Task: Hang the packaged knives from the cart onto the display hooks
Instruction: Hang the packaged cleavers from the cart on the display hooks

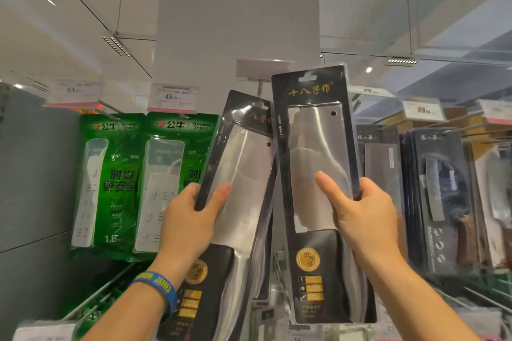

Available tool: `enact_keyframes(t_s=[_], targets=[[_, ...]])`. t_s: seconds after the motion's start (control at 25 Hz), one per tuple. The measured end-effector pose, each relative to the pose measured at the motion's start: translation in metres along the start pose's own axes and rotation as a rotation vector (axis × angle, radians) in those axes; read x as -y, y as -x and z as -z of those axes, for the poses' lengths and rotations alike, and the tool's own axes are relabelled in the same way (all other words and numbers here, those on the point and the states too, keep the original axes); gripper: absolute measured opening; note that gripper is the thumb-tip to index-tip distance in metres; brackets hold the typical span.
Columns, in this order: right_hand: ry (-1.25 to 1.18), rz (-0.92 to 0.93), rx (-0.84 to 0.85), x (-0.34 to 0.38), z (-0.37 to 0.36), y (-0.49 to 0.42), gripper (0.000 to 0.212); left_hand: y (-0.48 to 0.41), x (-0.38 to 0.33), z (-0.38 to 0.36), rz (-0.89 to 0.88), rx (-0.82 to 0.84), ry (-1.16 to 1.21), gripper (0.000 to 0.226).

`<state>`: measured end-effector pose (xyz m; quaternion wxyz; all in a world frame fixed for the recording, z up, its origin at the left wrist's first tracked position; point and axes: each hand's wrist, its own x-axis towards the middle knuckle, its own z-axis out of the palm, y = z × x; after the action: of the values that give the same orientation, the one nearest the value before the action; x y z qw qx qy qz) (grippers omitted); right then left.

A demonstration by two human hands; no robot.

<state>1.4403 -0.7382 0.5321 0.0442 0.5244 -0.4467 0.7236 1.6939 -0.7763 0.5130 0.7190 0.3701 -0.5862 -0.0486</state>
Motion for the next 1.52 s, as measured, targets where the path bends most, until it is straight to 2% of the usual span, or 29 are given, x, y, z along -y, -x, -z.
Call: enact_keyframes(t_s=[0.08,0.16,0.24,0.36,0.48,0.64,0.76,0.88,1.0,1.2,1.28,1.4,1.52], targets=[[0.011,-0.005,0.010,-0.004,-0.001,-0.002,0.076,-0.001,0.005,-0.003,-0.036,0.007,0.002,0.066],[0.033,-0.019,0.022,-0.007,-0.001,-0.001,0.073,-0.003,0.008,-0.004,-0.024,0.028,-0.018,0.094],[0.038,-0.035,0.037,-0.008,-0.001,-0.001,0.074,-0.005,0.012,-0.004,-0.016,0.031,-0.039,0.101],[0.051,-0.043,0.031,-0.007,0.001,-0.001,0.072,-0.005,0.008,-0.002,-0.039,0.042,-0.051,0.091],[0.045,-0.051,0.042,-0.003,0.004,-0.002,0.075,-0.007,0.007,0.000,-0.001,0.059,-0.100,0.099],[0.013,-0.041,0.059,0.003,0.008,-0.001,0.088,-0.008,0.004,0.010,0.001,0.121,-0.090,0.077],[-0.014,-0.038,0.077,0.008,0.012,0.001,0.090,-0.010,0.002,0.012,0.047,0.165,-0.083,0.087],[-0.002,-0.053,0.058,0.010,0.015,0.002,0.088,-0.004,-0.003,0.017,0.017,0.162,-0.077,0.081],[-0.011,-0.072,-0.010,0.007,0.020,0.002,0.091,0.009,0.012,0.032,0.091,0.122,-0.088,0.084],[-0.015,-0.080,0.019,-0.005,0.018,0.001,0.095,0.021,0.007,0.036,0.070,0.050,-0.131,0.058],[-0.058,-0.112,0.043,-0.008,0.014,0.004,0.091,0.012,0.000,0.032,0.017,0.023,-0.135,0.056],[-0.092,-0.150,0.065,-0.011,0.011,0.009,0.075,-0.003,-0.009,0.027,-0.016,0.018,-0.111,0.051],[-0.086,-0.149,0.070,-0.012,0.009,0.011,0.074,-0.008,-0.007,0.021,-0.016,0.016,-0.081,0.052]])
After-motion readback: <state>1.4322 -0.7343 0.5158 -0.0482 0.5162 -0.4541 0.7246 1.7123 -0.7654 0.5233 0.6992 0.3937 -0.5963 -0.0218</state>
